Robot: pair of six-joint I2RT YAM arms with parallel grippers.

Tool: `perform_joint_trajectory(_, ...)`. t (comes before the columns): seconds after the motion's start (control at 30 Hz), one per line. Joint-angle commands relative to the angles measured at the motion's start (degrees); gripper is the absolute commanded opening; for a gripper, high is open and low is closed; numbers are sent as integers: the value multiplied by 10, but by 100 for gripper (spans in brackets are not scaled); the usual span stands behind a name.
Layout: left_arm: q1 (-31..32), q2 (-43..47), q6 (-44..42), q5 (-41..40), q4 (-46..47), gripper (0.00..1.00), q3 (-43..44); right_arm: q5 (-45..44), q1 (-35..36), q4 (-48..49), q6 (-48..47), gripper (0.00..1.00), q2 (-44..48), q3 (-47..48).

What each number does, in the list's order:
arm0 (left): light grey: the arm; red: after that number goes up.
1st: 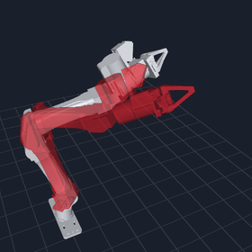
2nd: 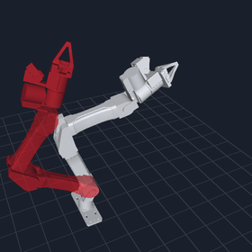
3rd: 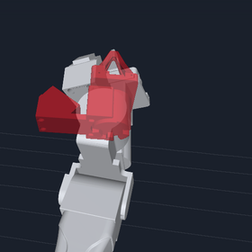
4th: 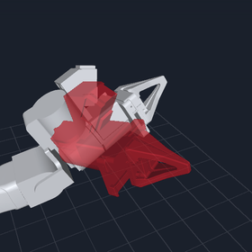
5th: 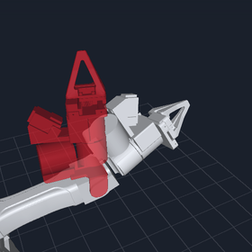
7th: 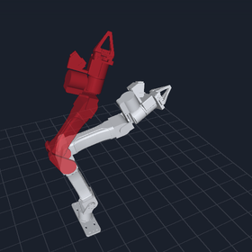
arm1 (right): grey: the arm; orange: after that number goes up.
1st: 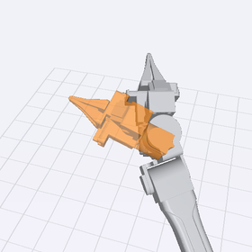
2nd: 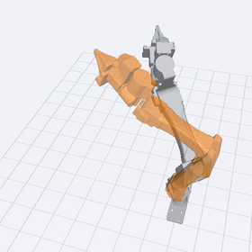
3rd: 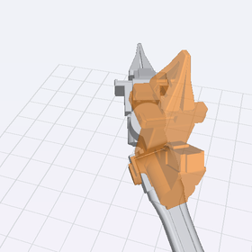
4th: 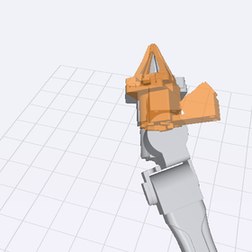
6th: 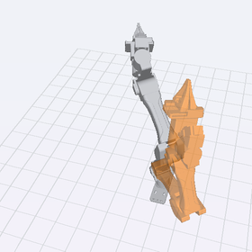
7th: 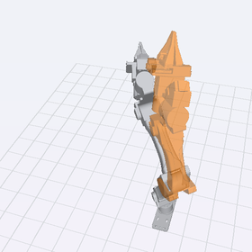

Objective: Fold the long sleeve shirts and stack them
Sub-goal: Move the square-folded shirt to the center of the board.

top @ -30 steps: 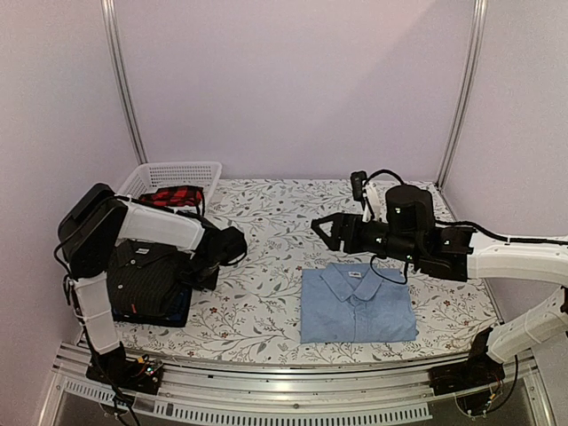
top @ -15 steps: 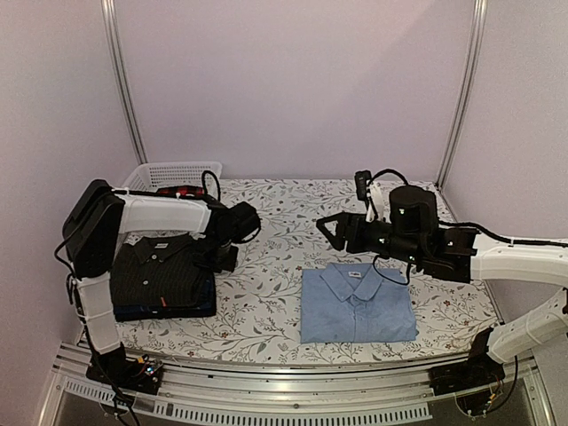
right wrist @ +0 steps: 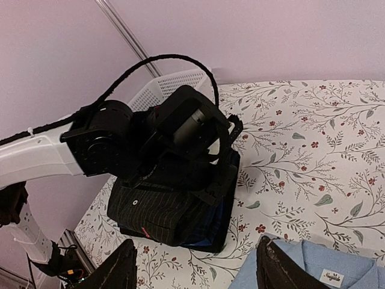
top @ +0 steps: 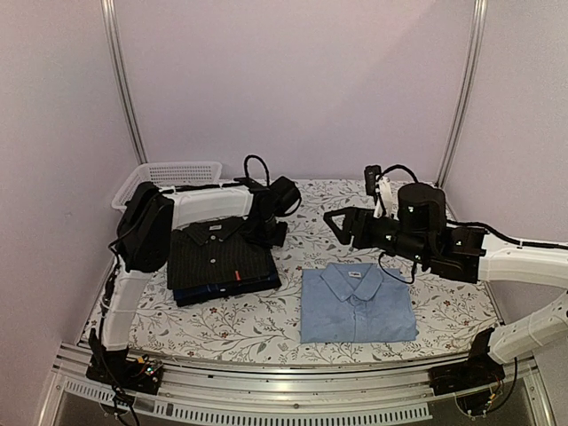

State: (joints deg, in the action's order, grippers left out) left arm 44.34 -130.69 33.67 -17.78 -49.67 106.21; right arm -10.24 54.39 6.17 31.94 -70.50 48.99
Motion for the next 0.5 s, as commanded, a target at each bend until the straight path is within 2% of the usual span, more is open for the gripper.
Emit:
perform_joint_trajectory(0.0,2,-76,-58,30,46,0,127,-43,-2,-26,-15,66,17,-15)
perform_joint_trajectory(0.17,-8,-160,-92,73,64,0,270,-56,-2,-39,-19,67,22,-18)
perform_joint_trajectory(0.33,-12,-181,-127,142,149,0,288,-64,-2,-52,-19,68,29,-18)
perform_joint_trajectory(0.47,-9,-188,-122,196,211,0,295,-71,-2,-61,-20,68,36,-17)
